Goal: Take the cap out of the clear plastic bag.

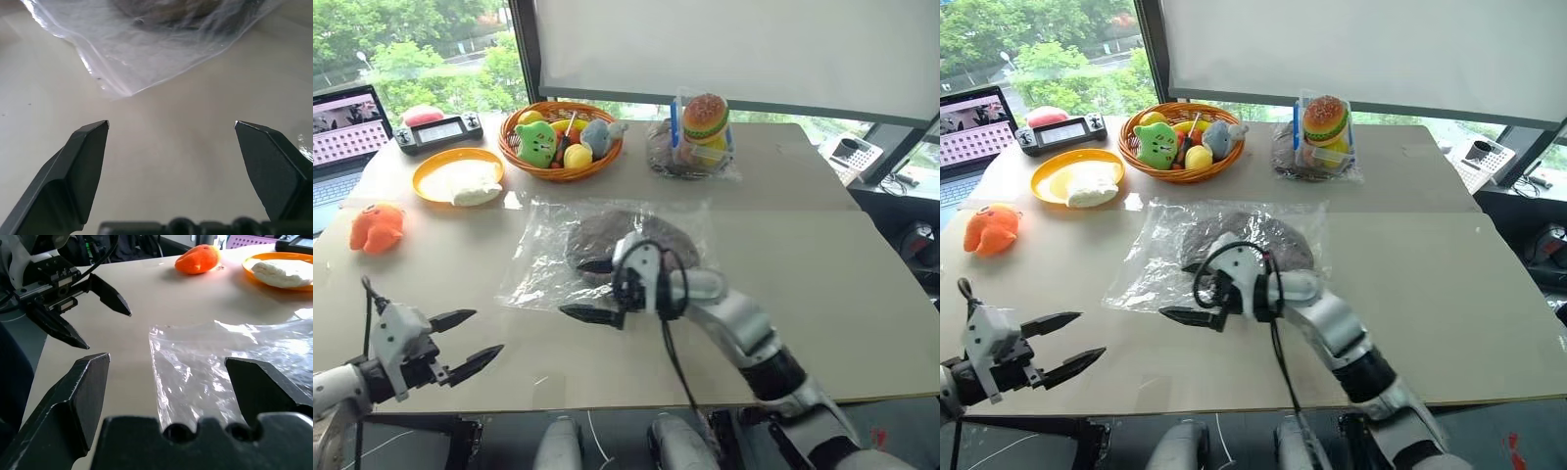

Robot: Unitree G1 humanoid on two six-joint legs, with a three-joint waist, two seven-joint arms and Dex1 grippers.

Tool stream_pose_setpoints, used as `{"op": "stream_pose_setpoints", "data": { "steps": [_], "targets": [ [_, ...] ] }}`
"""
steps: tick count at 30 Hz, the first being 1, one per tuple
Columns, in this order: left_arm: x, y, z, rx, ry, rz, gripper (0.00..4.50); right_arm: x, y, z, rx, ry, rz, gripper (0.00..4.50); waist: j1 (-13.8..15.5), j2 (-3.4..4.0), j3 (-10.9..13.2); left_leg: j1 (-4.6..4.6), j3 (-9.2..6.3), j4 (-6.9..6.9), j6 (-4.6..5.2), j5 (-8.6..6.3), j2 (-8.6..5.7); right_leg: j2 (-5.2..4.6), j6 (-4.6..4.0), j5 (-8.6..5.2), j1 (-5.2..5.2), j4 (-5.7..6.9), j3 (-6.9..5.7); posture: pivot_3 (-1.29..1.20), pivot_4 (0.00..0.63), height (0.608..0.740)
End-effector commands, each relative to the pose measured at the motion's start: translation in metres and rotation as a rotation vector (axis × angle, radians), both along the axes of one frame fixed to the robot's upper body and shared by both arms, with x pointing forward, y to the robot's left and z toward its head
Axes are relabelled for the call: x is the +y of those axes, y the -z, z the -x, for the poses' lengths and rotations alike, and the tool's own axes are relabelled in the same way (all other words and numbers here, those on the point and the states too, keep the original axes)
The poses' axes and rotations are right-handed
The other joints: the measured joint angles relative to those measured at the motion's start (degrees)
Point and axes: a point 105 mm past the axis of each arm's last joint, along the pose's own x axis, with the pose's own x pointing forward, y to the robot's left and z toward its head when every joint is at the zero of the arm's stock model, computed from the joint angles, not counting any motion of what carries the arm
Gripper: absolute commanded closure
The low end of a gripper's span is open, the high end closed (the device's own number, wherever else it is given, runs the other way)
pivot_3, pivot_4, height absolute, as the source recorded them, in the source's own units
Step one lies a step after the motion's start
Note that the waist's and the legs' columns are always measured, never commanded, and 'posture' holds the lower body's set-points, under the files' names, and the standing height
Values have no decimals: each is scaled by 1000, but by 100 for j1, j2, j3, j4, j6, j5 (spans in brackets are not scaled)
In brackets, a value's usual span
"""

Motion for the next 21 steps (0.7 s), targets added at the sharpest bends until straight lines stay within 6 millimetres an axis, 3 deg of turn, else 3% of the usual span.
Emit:
{"op": "stream_pose_setpoints", "data": {
  "steps": [1, 9, 15, 19, 21],
  "targets": [
    [0, -10, 2, -42, -13, 0, 97, 29, -1, -1, -91, -54, 20, 0, -17, 0, 0, 0, 1, -5, 0, 0, 0, 0, -1, 0, -1, 0, 1, 0, 150, 740],
    [-5, -11, 7, -41, -10, 0, 97, 59, 28, -20, -199, -1, 164, 0, -30, 9, 6, 4, -1, -21, -1, 0, 1, 0, -9, -2, -8, 0, -5, 0, 150, 740],
    [-2, -13, 6, -42, -21, -6, 97, 66, 59, -43, -249, 130, 311, 0, -42, 25, 16, 6, 0, -27, -1, 0, 1, 0, -15, -2, -11, 0, -5, 0, 150, 740],
    [-2, -13, 5, -45, -20, -4, 97, 70, 64, -48, -256, 179, 326, 0, -30, 28, 16, 20, 0, -36, -1, 0, 0, -1, -17, -3, -3, 0, -3, 0, 150, 740],
    [-3, -13, 4, -46, -21, -2, 0, 72, 62, -49, -253, 190, 313, 528, -24, 28, 15, 44, 0, -40, -2, 0, 0, -2, -22, -7, 1, 0, -4, 0, 150, 740]
  ]
}}
